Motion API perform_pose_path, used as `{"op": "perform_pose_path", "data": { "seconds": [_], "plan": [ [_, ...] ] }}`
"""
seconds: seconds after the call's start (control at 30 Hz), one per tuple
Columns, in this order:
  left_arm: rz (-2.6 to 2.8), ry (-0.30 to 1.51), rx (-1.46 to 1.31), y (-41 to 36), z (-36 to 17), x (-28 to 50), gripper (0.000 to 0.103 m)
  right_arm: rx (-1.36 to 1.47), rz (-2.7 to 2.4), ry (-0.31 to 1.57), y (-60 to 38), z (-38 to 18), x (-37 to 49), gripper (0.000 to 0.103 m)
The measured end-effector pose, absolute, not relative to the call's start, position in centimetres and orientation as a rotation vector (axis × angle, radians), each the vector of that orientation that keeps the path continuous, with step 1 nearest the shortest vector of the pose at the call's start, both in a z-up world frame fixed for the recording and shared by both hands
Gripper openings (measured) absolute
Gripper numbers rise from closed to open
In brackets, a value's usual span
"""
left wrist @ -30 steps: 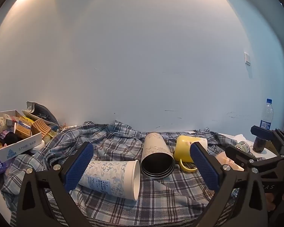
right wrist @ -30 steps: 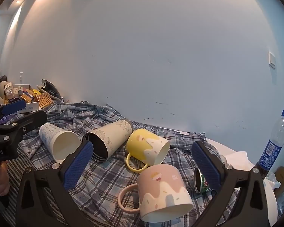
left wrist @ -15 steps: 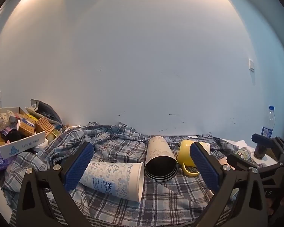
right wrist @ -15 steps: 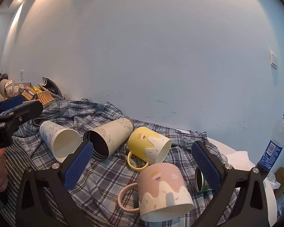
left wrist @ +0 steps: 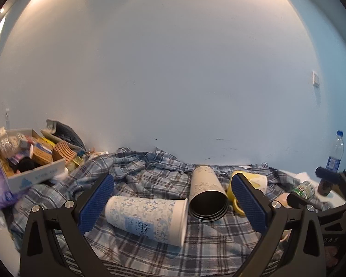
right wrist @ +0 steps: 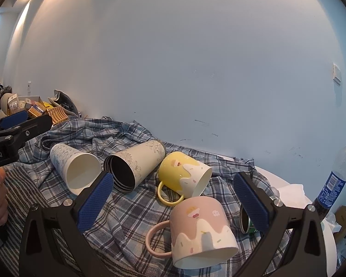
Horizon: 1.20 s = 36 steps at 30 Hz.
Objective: Flip cup upside down
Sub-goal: 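Move the left tool toward the blue-patterned paper cup lying on its side, then close the left tool on the blue-patterned paper cup and lift it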
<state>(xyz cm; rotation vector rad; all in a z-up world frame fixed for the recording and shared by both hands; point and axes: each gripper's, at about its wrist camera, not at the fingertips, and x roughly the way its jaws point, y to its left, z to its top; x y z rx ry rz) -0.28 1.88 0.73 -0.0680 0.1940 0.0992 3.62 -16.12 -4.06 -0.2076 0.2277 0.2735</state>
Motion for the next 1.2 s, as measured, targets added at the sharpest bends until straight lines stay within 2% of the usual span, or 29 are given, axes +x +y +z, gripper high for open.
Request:
{"op": "perform_pose_path", "data": {
  "seconds": [0.17,0.47,0.67,1.2],
  "plan": [
    [0.093,0.222,0.061,2.5,1.6,-0.1,0.103,-0.178,0.279,0.243,-16.7,-3.9,4.0,0.103],
    [0.006,0.454,-0.170,9.9,-0.1,3.6,0.103,-0.189,0.280,0.287,-16.4,-4.2,4.8,0.103],
    [0.024,0.531,-0.080,10.5,0.1,6.0,0.103,-0.201,0.284,0.305,-16.1,-4.3,5.1,0.103],
    [-0.090,0.800,-0.239,12.1,-4.7,13.6,0.103,-0.157,0.248,0.387,-17.0,-4.6,6.9,0.103]
  ]
}}
